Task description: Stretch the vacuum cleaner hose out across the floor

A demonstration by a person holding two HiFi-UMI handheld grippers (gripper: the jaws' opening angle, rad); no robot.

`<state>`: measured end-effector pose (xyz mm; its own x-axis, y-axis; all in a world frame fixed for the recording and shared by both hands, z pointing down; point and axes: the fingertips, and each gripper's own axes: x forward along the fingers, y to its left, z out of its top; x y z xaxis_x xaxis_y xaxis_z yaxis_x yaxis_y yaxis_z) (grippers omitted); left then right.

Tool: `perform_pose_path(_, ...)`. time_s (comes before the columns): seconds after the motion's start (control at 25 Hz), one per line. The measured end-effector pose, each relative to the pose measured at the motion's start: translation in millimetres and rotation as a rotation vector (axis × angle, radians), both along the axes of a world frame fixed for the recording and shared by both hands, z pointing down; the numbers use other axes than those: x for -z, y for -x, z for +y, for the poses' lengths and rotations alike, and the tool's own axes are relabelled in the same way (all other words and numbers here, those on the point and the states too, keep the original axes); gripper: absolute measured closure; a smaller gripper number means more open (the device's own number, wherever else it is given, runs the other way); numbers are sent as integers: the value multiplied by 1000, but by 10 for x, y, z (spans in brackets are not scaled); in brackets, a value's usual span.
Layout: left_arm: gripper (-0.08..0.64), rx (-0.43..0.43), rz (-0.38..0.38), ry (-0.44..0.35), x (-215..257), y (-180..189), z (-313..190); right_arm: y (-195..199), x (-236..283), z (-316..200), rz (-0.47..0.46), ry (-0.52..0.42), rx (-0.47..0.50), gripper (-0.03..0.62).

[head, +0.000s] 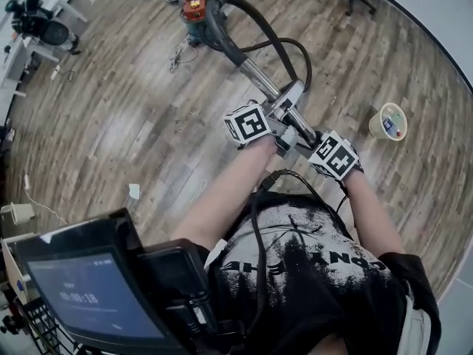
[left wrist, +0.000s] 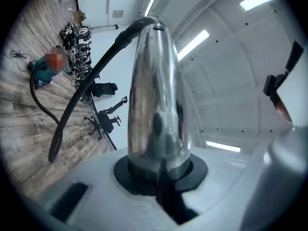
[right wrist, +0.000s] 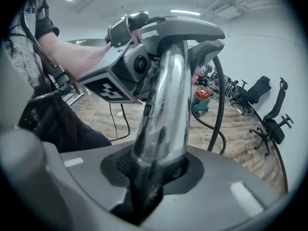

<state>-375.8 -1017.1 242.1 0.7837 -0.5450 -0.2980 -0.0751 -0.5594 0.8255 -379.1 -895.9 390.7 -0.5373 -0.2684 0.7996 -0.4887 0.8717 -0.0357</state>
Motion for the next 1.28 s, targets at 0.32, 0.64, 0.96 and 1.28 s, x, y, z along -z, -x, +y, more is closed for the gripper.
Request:
perform_pose_path(0.32,520,116,-39,14,11,-575,447,-702,-28,386,43,-40,41,474)
perform_pose_path(0.64,520,185,-76,19,-8,-1072,904,-1208,-36,820,-14,-45,80,491)
perform_pose_path(0.96,514,145,-119,-9,76,-1317,1199,-1328,23,1128,-82,-28,65,491)
perform_pose_path(1.28,512,107,-109,-5,77,-1218,1582,-1197,32,1520,-80,-17,31,489)
